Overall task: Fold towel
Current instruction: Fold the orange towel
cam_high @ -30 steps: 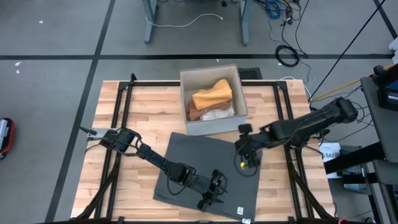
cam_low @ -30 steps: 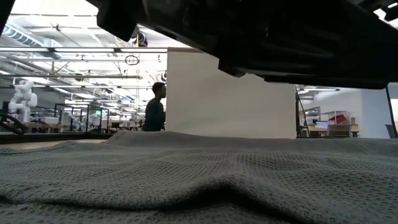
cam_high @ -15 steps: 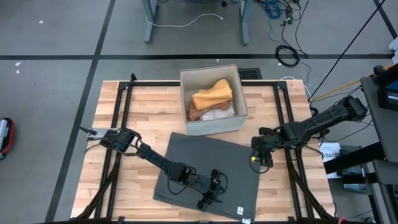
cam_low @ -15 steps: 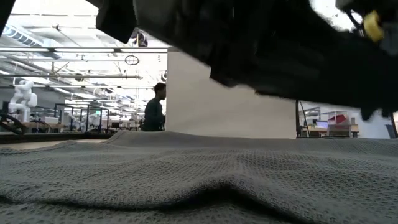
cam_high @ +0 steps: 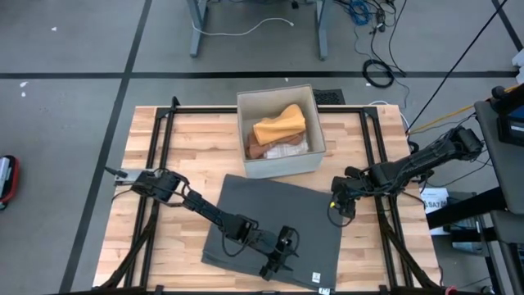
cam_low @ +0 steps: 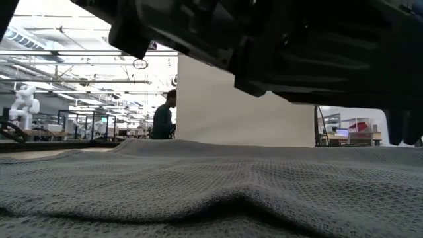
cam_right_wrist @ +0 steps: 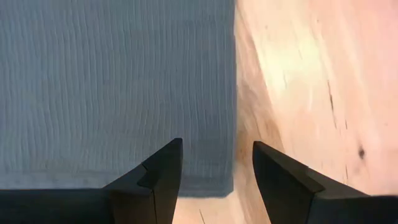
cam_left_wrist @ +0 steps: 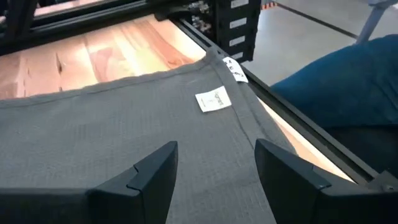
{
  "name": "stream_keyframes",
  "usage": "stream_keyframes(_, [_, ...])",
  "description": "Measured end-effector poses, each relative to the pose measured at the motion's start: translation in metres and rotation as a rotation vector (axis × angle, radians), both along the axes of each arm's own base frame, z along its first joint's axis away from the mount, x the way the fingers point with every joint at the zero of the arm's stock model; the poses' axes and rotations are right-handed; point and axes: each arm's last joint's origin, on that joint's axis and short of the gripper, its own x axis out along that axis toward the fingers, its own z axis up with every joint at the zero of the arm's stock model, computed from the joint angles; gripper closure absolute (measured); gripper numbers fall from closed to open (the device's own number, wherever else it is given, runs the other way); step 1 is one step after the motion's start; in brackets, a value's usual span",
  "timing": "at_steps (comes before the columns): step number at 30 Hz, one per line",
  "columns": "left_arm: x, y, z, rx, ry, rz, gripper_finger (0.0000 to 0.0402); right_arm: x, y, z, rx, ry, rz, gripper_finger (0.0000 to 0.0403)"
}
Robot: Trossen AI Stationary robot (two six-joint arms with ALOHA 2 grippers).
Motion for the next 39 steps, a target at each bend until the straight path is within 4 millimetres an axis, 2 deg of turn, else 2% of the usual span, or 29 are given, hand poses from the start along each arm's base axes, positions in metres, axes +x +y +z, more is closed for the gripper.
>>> stream_keyframes(6, [0.001, 0.002, -0.004, 0.020, 0.003, 0.039, 0.0180, 0.000, -0.003, -0.002, -0.017, -0.003, -0.049, 0.0222])
stream_keyframes(10, [0.001, 0.005, -0.007, 0.069, 0.022, 0.119, 0.0180, -0.004, -0.005, -0.015, -0.004, 0.003, -0.096, 0.0222])
stream_keyframes(14, [0.002, 0.008, -0.007, 0.067, 0.026, 0.123, 0.0180, -0.008, -0.005, -0.028, 0.033, -0.004, -0.106, 0.0222])
stream_keyframes(18, [0.000, 0.010, -0.011, 0.091, 0.065, 0.126, 0.0180, -0.009, -0.005, -0.032, 0.048, -0.013, -0.095, 0.0229])
stream_keyframes(22, [-0.002, 0.012, -0.016, 0.132, 0.107, 0.163, 0.0180, -0.009, -0.002, -0.032, 0.042, -0.018, -0.057, 0.0270])
stream_keyframes(28, [-0.002, 0.013, -0.017, 0.144, 0.112, 0.181, 0.0180, -0.007, 0.006, -0.031, 0.103, -0.042, 0.048, 0.0381])
stream_keyframes(30, [-0.002, 0.013, -0.017, 0.147, 0.115, 0.183, 0.0180, -0.005, 0.010, -0.029, 0.163, -0.061, 0.091, 0.0395])
stream_keyframes(33, [-0.003, 0.016, -0.020, 0.164, 0.147, 0.189, 0.0180, 0.001, 0.016, -0.019, 0.211, -0.105, 0.128, 0.0394])
stream_keyframes(39, [-0.002, 0.024, -0.022, 0.145, 0.190, 0.228, 0.0180, 0.024, 0.029, 0.022, 0.258, -0.278, 0.227, 0.0400])
